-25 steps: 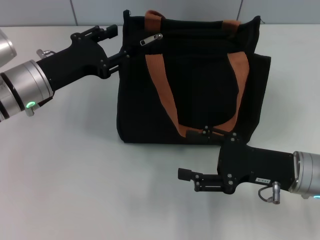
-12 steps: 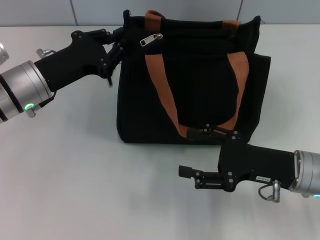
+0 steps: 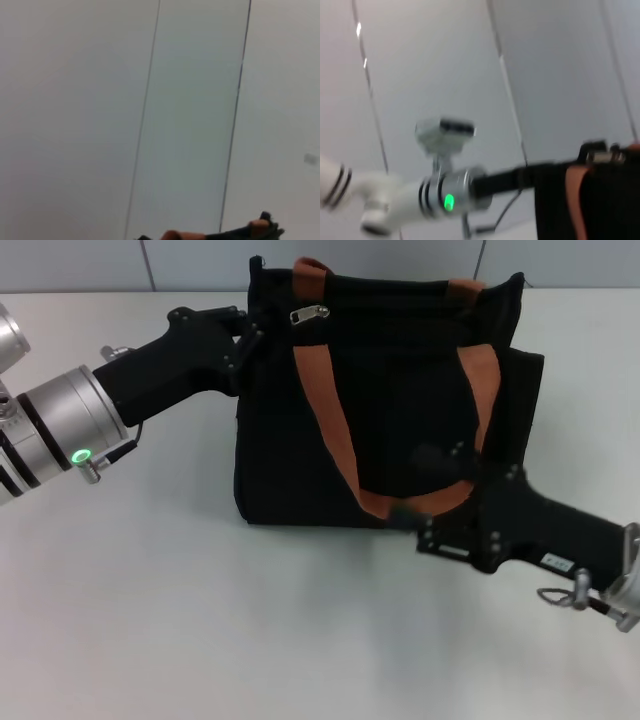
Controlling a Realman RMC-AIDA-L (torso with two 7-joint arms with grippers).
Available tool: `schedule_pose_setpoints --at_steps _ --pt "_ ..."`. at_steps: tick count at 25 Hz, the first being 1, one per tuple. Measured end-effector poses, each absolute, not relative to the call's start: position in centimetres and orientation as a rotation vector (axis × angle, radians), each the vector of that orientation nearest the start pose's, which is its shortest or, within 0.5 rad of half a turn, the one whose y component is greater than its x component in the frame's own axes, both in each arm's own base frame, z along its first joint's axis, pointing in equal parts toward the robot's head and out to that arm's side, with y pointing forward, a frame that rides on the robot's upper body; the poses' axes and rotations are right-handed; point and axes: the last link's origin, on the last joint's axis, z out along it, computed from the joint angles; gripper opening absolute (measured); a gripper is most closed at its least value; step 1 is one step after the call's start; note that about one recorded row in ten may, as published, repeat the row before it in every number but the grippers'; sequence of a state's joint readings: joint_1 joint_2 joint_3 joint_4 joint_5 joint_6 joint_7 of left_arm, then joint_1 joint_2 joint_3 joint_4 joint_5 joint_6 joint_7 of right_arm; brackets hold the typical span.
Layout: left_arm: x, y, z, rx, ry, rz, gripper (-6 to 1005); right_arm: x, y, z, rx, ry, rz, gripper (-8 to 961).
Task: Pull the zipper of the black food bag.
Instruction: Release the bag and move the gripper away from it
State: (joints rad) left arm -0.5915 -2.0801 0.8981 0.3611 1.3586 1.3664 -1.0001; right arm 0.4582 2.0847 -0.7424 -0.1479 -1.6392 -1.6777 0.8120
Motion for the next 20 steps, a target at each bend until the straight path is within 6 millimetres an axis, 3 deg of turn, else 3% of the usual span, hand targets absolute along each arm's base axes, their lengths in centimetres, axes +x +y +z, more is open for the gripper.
schedule_pose_setpoints --at_steps 9,20 --pt "-20.9 35.5 -2.0 -2.401 -0.430 -1.231 29 25.4 28.3 -2.8 -2.334 0.734 1.441 796" --pt "-21.5 35.3 -2.2 -2.360 -0.480 -1.242 30 24.5 29.0 -2.1 -2.297 0.761 1.527 791"
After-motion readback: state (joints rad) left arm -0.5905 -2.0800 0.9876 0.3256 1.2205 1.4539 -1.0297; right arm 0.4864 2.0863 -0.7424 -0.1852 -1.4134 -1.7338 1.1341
